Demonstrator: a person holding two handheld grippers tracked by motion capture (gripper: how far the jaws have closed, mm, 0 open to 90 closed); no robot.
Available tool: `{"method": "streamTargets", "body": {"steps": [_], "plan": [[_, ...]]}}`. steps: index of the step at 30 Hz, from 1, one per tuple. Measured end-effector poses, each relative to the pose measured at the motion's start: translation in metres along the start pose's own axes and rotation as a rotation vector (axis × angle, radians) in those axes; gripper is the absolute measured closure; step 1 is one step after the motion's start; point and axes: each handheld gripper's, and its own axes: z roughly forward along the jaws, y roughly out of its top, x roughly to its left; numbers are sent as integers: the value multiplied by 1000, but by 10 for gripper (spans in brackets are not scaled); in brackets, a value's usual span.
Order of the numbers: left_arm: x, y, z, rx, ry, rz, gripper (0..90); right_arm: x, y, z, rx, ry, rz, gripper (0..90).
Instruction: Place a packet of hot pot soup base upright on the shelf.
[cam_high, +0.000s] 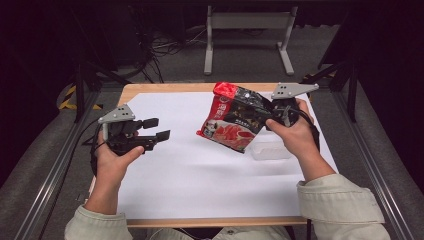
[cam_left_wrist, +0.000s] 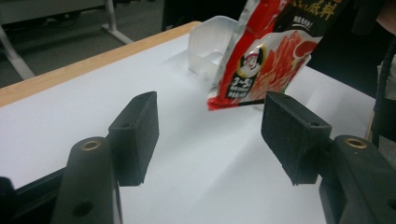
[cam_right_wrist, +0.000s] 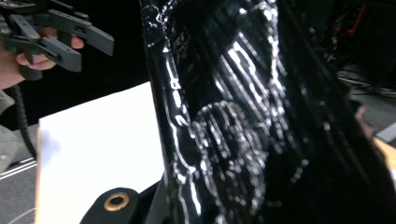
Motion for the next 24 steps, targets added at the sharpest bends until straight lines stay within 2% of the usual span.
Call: {"method": "streamTargets", "body": {"steps": [5, 9, 10, 11, 12, 18, 24], "plan": [[4, -2, -2, 1, 15, -13, 367, -8, 4, -12, 3, -38, -2, 838], [4, -2, -1, 16, 28, -10, 358, -17, 9, -24, 19, -96, -6, 834], [4, -2, -1, 16, 28, -10, 357, -17, 9, -24, 19, -96, -6, 834], [4, -2, -1, 19, 25, -10, 357, -23, 11, -29, 35, -127, -7, 834], [4, -2, -1, 18, 28, -7, 357, -23, 11, -29, 35, -127, -7, 834], [4, -3, 1, 23, 32, -7, 354, -37, 14, -40, 68, -202, -2, 829], [5, -3, 1, 35, 37, 1, 355, -51, 11, -46, 76, -251, 8, 826]]}}
